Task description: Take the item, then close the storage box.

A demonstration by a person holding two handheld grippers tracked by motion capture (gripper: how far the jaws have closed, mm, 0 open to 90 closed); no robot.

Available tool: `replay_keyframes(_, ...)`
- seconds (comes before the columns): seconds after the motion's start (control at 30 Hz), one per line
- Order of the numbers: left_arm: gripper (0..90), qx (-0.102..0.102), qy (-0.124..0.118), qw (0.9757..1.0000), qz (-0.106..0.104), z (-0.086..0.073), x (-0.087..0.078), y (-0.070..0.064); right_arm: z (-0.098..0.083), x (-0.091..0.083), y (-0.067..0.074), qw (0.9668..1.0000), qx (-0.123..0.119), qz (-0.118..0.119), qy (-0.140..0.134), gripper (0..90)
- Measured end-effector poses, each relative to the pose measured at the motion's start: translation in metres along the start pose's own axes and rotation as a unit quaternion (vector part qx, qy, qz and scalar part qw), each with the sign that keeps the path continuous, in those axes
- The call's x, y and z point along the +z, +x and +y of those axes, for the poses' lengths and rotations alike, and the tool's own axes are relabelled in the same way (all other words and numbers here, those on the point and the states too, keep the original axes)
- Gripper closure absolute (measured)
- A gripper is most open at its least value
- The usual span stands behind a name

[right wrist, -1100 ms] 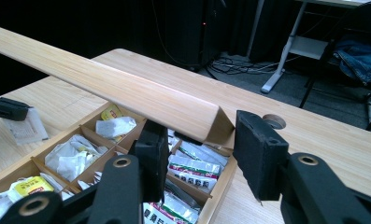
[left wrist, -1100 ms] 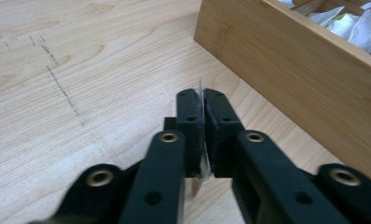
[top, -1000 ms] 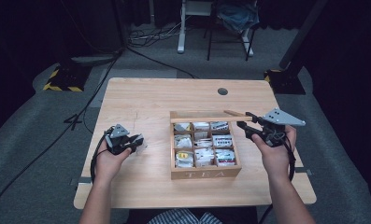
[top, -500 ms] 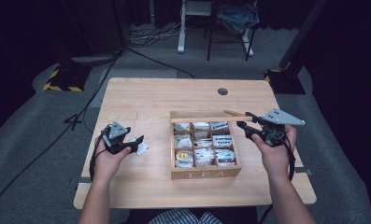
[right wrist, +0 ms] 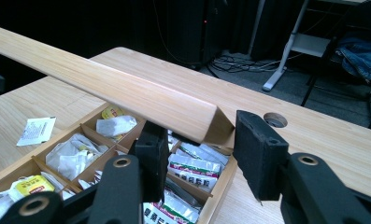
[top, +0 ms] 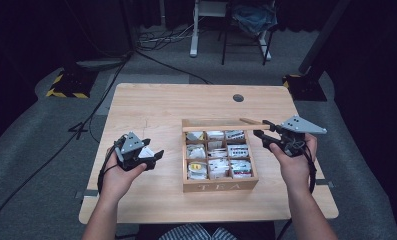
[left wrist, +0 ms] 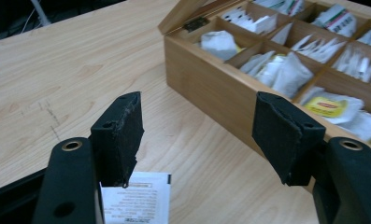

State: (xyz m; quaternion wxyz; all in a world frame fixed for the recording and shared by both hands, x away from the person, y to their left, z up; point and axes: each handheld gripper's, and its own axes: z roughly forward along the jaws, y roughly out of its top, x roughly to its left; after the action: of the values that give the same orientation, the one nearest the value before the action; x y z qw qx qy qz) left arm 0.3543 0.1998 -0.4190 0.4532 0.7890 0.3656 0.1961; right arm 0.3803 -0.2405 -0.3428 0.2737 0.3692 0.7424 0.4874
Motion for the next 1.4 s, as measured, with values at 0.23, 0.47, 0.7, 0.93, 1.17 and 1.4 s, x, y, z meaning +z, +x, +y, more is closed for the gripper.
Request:
replay_keyframes(0.23,34.3,0.017,-0.004,0.9991,-0.039,-0.007,-0.004,-0.021,0.0,0.0,0.0,1.0,0.0,0.001,0.002,56.3)
replay_keyframes(0.47,33.1,0.032,0.036,0.996,-0.075,-0.031,0.011,-0.039,-0.001,-0.001,0.0,1.0,-0.002,0.003,0.007,56.3)
replay_keyframes(0.7,32.4,0.023,0.078,0.9921,-0.095,-0.054,0.031,-0.042,-0.002,-0.002,0.0,0.9998,-0.003,0.008,0.015,56.6)
replay_keyframes(0.93,31.3,0.022,0.11,0.9893,-0.094,-0.067,0.043,-0.045,-0.001,-0.003,-0.001,0.9996,-0.005,0.014,0.025,56.6)
replay_keyframes(1.17,30.3,0.032,0.121,0.9885,-0.085,-0.07,0.048,-0.048,-0.002,-0.006,-0.001,0.9986,-0.002,0.024,0.046,56.3)
replay_keyframes(1.4,29.3,0.026,0.122,0.9885,-0.086,-0.07,0.047,-0.046,-0.001,-0.008,-0.001,0.9968,0.008,0.034,0.071,56.2)
